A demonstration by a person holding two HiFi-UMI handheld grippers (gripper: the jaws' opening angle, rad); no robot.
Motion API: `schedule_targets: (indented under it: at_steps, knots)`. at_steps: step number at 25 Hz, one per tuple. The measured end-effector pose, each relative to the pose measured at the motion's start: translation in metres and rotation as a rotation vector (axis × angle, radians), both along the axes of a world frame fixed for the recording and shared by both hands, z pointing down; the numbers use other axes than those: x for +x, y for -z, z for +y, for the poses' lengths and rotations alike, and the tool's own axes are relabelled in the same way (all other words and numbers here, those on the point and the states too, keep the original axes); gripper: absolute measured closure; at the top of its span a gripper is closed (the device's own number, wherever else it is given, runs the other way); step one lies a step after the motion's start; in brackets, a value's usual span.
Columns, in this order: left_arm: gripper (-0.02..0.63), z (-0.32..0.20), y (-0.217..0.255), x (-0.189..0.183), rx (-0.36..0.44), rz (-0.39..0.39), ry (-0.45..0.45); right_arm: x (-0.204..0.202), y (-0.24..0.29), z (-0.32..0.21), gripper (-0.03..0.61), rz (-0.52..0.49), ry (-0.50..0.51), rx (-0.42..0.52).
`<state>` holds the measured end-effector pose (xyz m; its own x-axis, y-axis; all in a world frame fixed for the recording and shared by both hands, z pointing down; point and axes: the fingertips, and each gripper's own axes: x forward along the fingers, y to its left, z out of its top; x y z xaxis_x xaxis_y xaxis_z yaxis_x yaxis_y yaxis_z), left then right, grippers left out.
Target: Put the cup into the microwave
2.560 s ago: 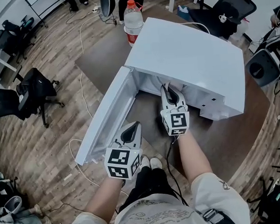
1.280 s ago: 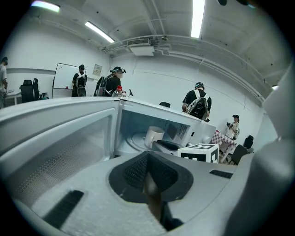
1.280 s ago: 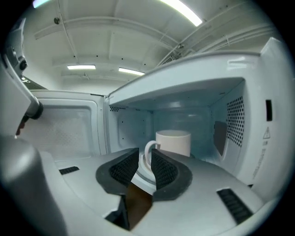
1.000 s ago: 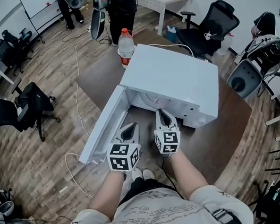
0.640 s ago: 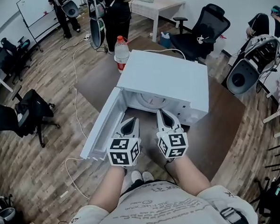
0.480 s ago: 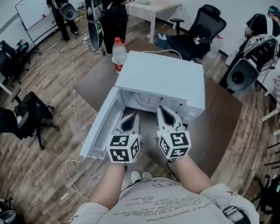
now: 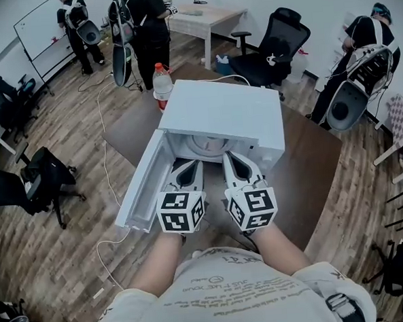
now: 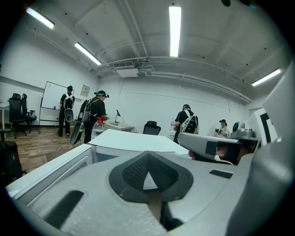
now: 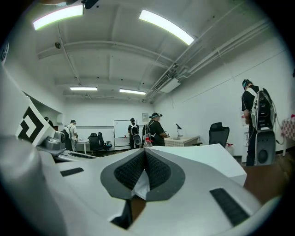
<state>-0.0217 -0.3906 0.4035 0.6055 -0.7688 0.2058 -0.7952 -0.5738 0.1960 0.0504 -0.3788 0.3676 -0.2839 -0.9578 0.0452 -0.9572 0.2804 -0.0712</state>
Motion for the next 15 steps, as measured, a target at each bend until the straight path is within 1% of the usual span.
schedule_targets:
  at_steps: [4, 15]
  knots:
    - [0.604, 0.0020, -0.0005, 0.0012, -0.001, -0.012, 0.002, 0.0021, -0.0036, 0.0011, 0.565, 0.008, -0.008, -0.016]
    - [0.604, 0.0088, -0.0052, -0.0077, -0.008, -0.007, 0.023, -0.0068, -0.0104, 0.0075, 0.565, 0.016, 0.011, -0.023]
